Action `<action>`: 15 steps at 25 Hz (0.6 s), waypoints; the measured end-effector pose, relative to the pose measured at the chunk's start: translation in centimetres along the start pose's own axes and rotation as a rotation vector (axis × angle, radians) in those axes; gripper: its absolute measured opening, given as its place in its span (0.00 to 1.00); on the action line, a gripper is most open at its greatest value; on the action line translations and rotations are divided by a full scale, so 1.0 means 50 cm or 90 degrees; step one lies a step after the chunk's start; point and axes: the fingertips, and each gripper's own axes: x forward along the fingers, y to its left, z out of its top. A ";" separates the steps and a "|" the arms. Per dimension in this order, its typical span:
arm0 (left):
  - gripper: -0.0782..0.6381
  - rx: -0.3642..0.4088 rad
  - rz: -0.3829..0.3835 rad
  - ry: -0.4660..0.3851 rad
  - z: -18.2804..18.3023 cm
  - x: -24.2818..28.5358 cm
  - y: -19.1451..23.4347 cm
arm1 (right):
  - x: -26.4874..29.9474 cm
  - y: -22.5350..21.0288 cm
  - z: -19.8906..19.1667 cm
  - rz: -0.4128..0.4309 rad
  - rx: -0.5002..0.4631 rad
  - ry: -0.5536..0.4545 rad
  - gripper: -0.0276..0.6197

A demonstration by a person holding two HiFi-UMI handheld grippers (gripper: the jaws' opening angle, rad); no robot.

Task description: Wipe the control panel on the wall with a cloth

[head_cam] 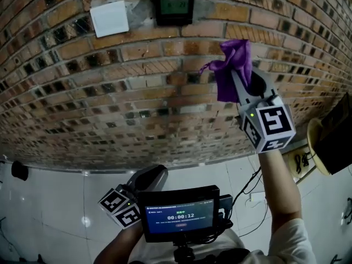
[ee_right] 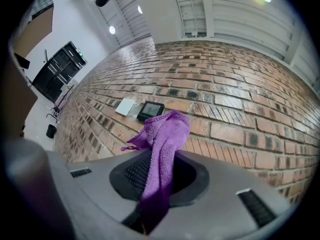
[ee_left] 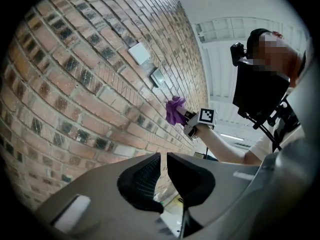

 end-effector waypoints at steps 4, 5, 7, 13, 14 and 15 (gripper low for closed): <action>0.16 0.000 0.000 -0.001 -0.003 -0.003 0.002 | -0.018 0.016 -0.024 0.001 0.016 0.011 0.17; 0.16 -0.001 0.000 -0.003 -0.005 -0.004 0.004 | -0.022 0.021 -0.028 0.002 0.020 0.014 0.17; 0.16 -0.001 0.001 -0.006 -0.007 -0.007 0.010 | -0.030 0.030 -0.037 0.004 0.026 0.019 0.17; 0.16 -0.005 0.005 -0.006 -0.009 -0.010 0.017 | -0.049 0.055 -0.066 0.013 0.047 0.034 0.17; 0.16 -0.004 0.005 -0.006 -0.010 -0.011 0.019 | -0.052 0.060 -0.072 0.014 0.051 0.038 0.17; 0.16 -0.004 0.006 -0.006 -0.011 -0.011 0.020 | -0.055 0.064 -0.078 0.016 0.057 0.041 0.17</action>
